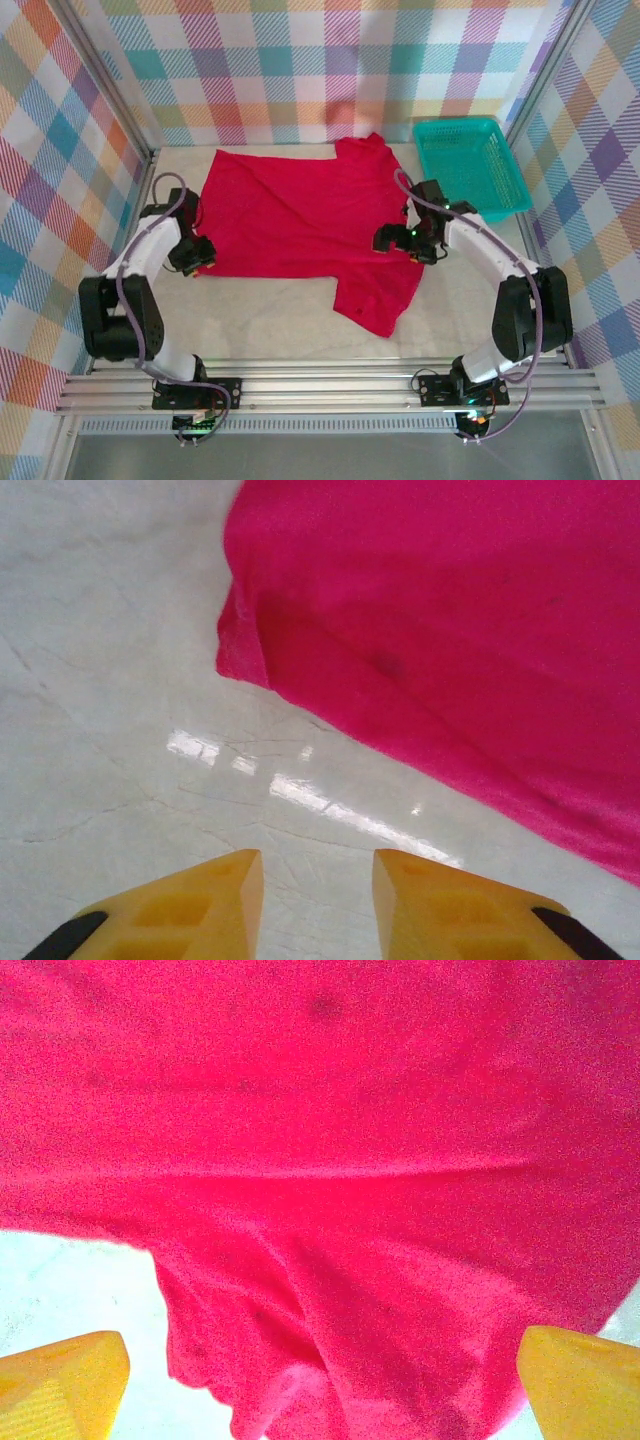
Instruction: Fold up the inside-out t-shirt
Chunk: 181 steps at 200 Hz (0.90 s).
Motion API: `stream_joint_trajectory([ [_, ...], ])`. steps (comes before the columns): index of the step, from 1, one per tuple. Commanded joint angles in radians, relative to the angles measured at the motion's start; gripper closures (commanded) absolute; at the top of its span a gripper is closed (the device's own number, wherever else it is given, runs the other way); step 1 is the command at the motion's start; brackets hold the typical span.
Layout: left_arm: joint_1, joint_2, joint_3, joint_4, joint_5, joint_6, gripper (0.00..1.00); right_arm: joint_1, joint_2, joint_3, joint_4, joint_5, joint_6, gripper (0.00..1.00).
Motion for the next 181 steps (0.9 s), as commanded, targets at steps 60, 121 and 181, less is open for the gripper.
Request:
stream_joint_trajectory([
  [60,-0.005,0.181,0.098,-0.011,-0.206,0.001,0.66,0.072,-0.086,-0.138,-0.002,-0.045,0.056,0.00],
  [121,0.027,0.219,0.101,0.021,-0.204,0.007,0.68,0.072,-0.086,-0.122,-0.005,-0.063,0.055,0.00],
  [181,0.035,0.272,0.053,0.119,-0.127,-0.021,0.90,0.075,-0.142,-0.180,-0.025,-0.104,0.091,0.06],
])
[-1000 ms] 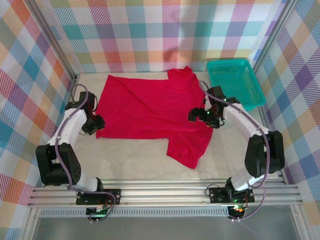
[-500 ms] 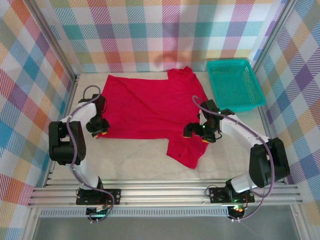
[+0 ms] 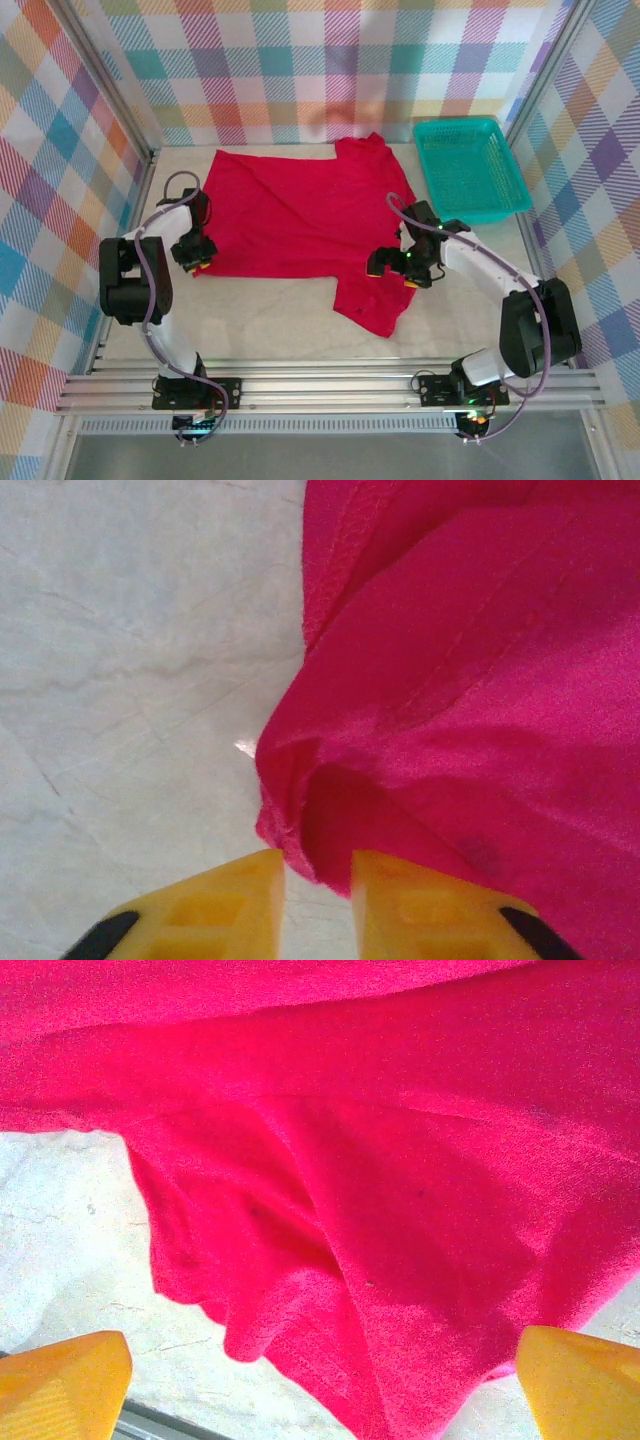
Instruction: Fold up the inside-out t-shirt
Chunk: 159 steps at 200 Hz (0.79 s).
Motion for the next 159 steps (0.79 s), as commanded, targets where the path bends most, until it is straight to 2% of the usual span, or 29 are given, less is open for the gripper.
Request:
stream_joint_trajectory([
  [1,0.015,0.049,-0.015,0.031,0.028,-0.008,0.90,0.007,-0.050,-0.038,-0.027,-0.053,0.030,0.07],
  [10,0.019,0.060,-0.010,0.026,0.023,-0.003,1.00,0.016,-0.057,-0.053,-0.035,-0.063,0.037,0.12],
  [23,0.024,0.055,0.000,0.008,0.009,0.005,1.00,0.033,-0.069,-0.083,-0.043,-0.063,0.047,0.20],
  [63,0.026,-0.090,0.009,-0.036,-0.034,0.004,1.00,0.112,-0.128,-0.187,-0.044,-0.035,0.124,0.30],
  [109,0.027,-0.182,-0.047,0.011,0.031,-0.033,1.00,0.206,-0.151,-0.239,-0.024,-0.014,0.212,0.34],
  [159,0.036,-0.199,-0.067,0.028,0.060,-0.036,1.00,0.240,-0.153,-0.322,0.045,-0.017,0.274,0.33],
])
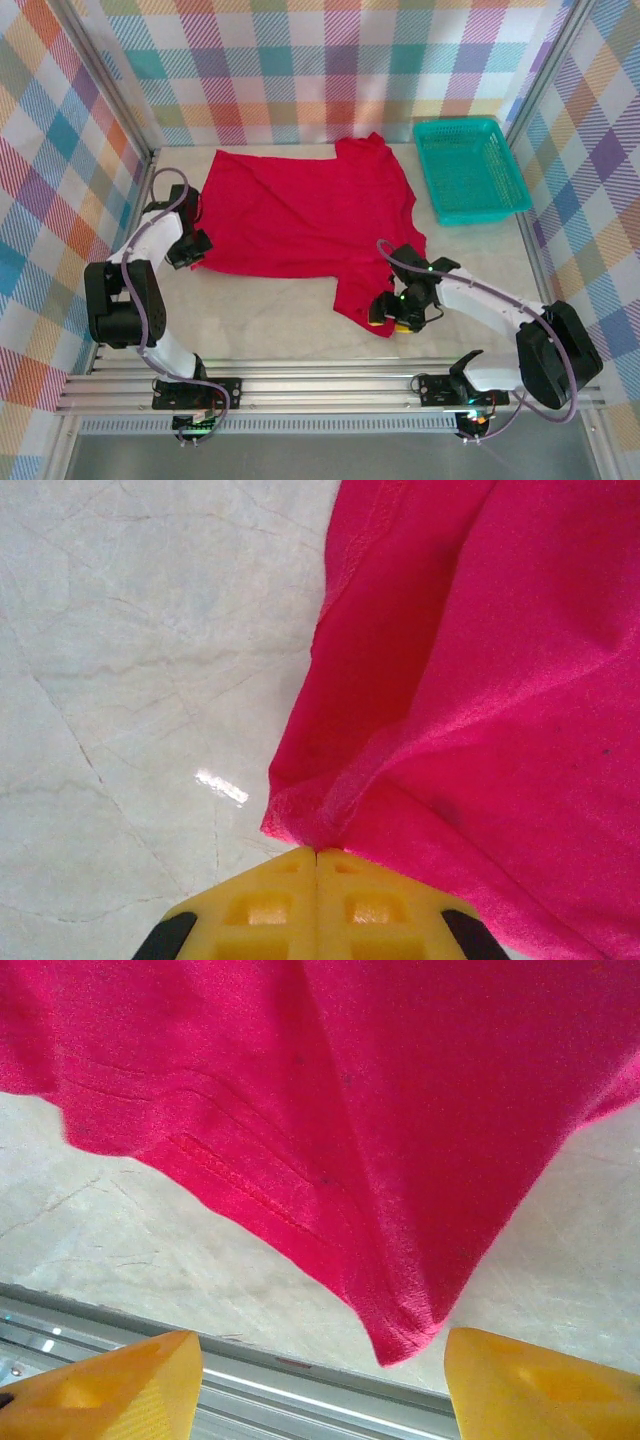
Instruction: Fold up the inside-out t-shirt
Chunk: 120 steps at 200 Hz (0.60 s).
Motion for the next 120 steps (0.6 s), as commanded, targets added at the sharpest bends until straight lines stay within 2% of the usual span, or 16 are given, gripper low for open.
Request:
stream_joint_trajectory([
  [1,0.018,-0.021,-0.018,0.016,0.023,-0.019,1.00,0.014,0.000,-0.036,0.029,0.008,0.052,0.33],
  [26,0.018,-0.031,-0.019,0.015,0.026,-0.020,1.00,0.020,0.003,-0.064,0.075,0.034,0.069,0.32],
  [52,0.023,-0.049,-0.019,0.003,0.010,-0.015,1.00,0.019,0.026,-0.054,0.128,0.076,0.076,0.41],
  [61,0.027,-0.057,-0.018,-0.005,0.000,-0.014,1.00,0.018,0.032,-0.049,0.141,0.103,0.074,0.51],
  [78,0.031,-0.072,-0.017,-0.022,-0.016,-0.009,1.00,0.018,0.038,-0.014,0.126,0.144,0.053,0.82],
  [90,0.035,-0.091,-0.023,-0.028,-0.029,-0.013,1.00,0.015,0.025,0.030,0.083,0.172,0.036,0.99],
  [120,0.040,-0.173,-0.031,-0.030,-0.026,-0.024,1.00,0.005,-0.100,0.124,-0.062,0.236,-0.009,1.00],
])
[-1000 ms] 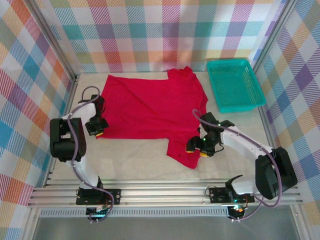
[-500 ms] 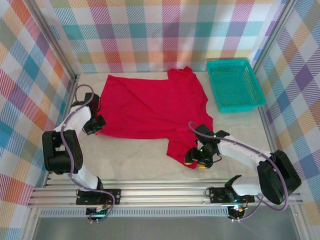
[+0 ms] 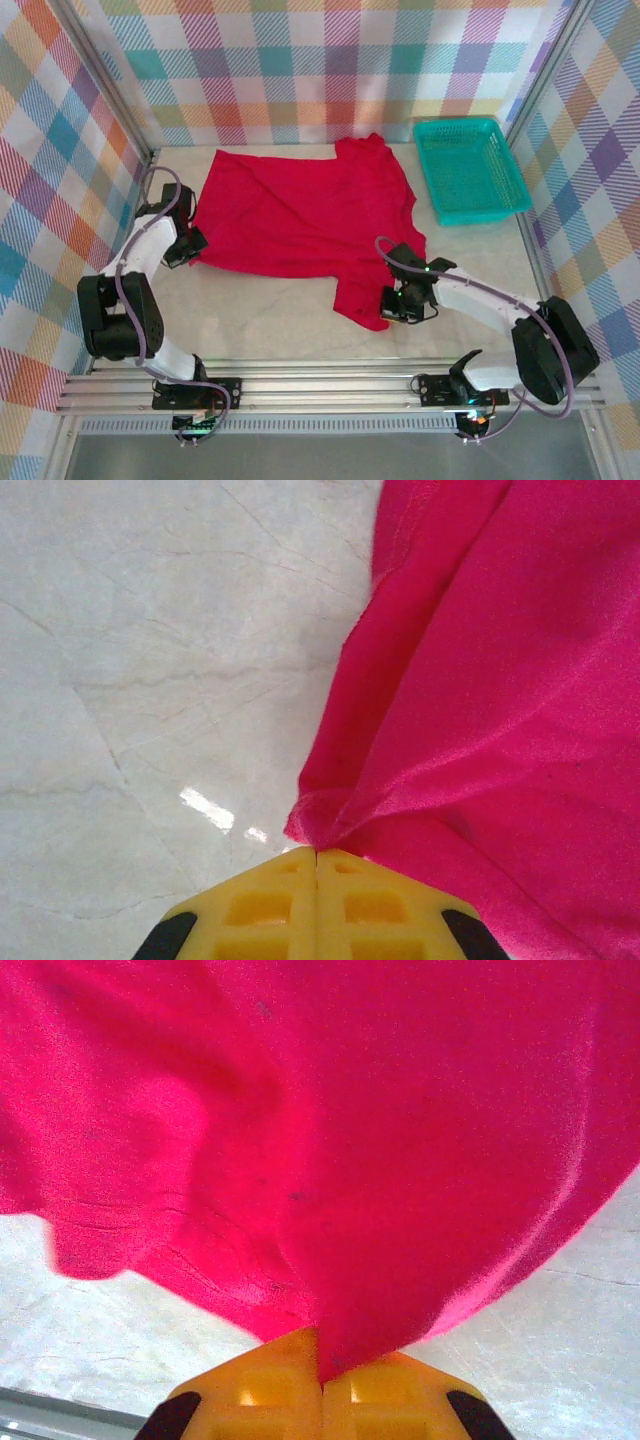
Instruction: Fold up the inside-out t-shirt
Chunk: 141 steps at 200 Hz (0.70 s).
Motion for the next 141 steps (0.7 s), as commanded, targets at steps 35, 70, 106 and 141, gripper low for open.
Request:
stream_joint_trajectory([
  [35,0.020,-0.217,0.015,-0.098,-0.016,-0.021,1.00,-0.035,-0.298,0.185,-0.323,0.147,-0.082,1.00],
  [70,0.021,-0.348,0.011,-0.183,0.011,-0.002,1.00,-0.038,-0.436,0.236,-0.478,0.140,-0.057,1.00],
  [106,0.020,-0.454,-0.006,-0.263,0.022,0.036,1.00,-0.038,-0.550,0.329,-0.618,0.164,-0.026,1.00],
  [141,0.020,-0.449,-0.009,-0.286,0.031,0.064,1.00,-0.039,-0.507,0.381,-0.608,0.173,-0.044,1.00],
])
